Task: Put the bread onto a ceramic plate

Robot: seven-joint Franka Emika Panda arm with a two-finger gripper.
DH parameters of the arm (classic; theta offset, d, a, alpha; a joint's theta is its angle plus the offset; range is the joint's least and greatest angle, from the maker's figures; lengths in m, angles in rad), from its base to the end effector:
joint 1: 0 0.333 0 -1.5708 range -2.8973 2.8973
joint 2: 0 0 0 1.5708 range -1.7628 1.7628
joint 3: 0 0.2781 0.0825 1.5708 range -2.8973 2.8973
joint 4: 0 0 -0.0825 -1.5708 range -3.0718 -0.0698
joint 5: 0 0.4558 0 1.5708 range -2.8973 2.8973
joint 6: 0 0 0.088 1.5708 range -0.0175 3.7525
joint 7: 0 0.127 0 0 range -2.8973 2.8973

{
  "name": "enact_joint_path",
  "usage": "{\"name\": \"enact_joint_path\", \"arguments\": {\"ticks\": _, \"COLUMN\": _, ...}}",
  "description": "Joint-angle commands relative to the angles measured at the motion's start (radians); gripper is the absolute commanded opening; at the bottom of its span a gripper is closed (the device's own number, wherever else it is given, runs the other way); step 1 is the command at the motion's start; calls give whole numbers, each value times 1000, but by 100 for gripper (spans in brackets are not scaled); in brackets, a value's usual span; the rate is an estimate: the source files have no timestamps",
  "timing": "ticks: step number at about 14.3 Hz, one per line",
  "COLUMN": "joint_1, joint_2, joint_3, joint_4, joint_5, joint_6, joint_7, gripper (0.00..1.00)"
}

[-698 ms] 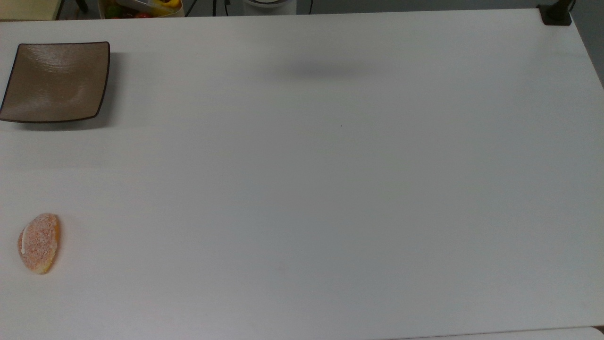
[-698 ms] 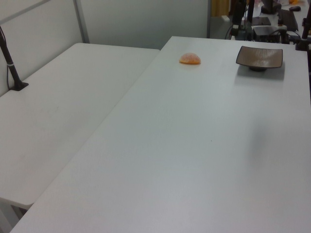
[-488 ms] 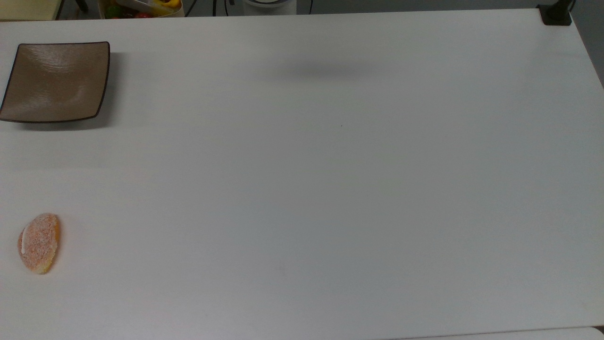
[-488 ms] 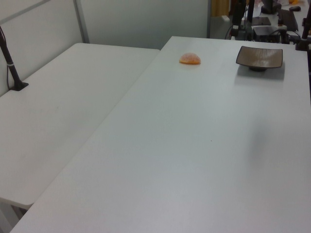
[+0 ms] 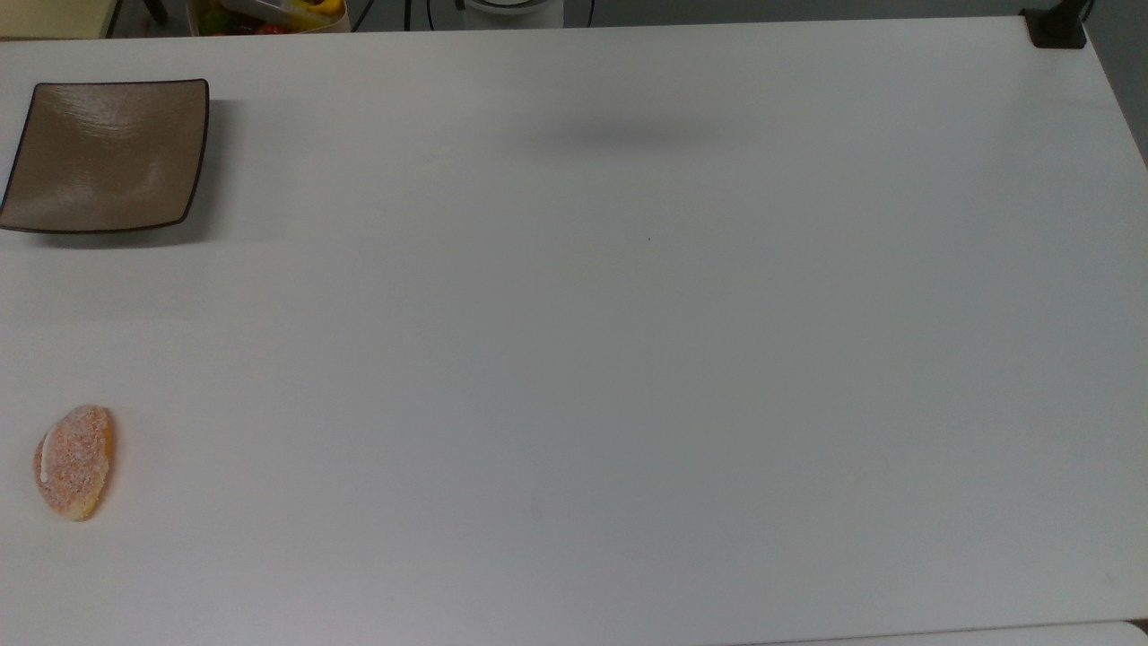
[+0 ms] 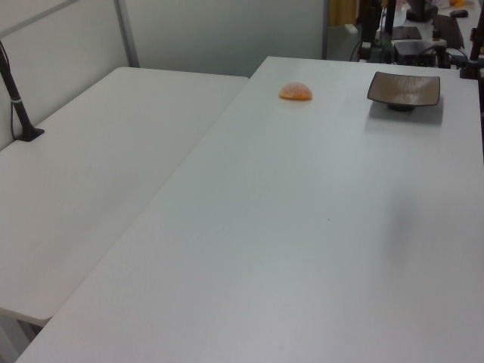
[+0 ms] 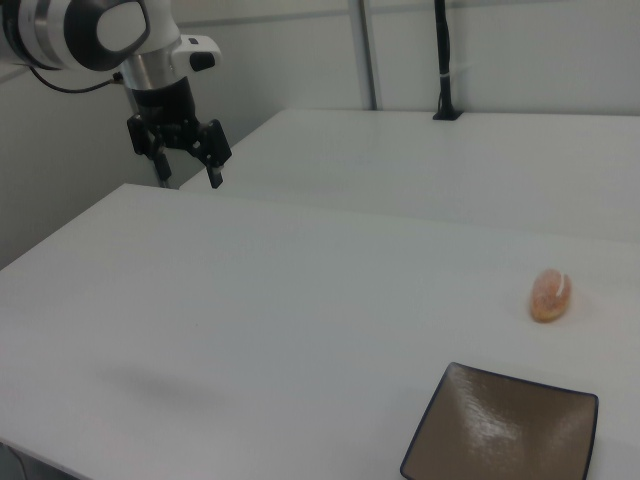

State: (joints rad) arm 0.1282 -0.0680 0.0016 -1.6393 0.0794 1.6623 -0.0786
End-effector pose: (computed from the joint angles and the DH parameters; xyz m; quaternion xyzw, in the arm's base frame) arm 0.6120 0.0894 0.5802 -0.9930 -0.1020 -0.0444 0.0407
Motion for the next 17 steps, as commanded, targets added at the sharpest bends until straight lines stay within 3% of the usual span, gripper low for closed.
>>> {"name": "enact_joint_path", "arguments": {"ticks": 1, "joint_1": 28, "joint_2": -6, "joint_3": -15, "joint_4": -10, "joint_5": -10, "joint_6": 1, "joint_7": 16, "gripper": 100}}
{"name": "enact_joint_path", "arguments": {"ticks": 9, "joint_1": 16, "joint_2": -4, "joint_3": -26, "joint_4": 1, "joint_5": -12, "joint_6": -58, "joint_7": -33, "gripper": 100}}
{"name": "enact_joint_path", "arguments": {"ticks": 13, "joint_1": -28, "joint_2": 8, "joint_3": -38, "joint_4": 36, "joint_5": -13, "joint_6": -44, "joint_7": -87, "gripper": 100}}
{"name": "enact_joint_path", "arguments": {"ticks": 17, "joint_1": -88, "joint_2": 30, "joint_3": -38, "joint_4": 36, "joint_5": -14, "joint_6": 120, "joint_7": -98, "gripper": 100}}
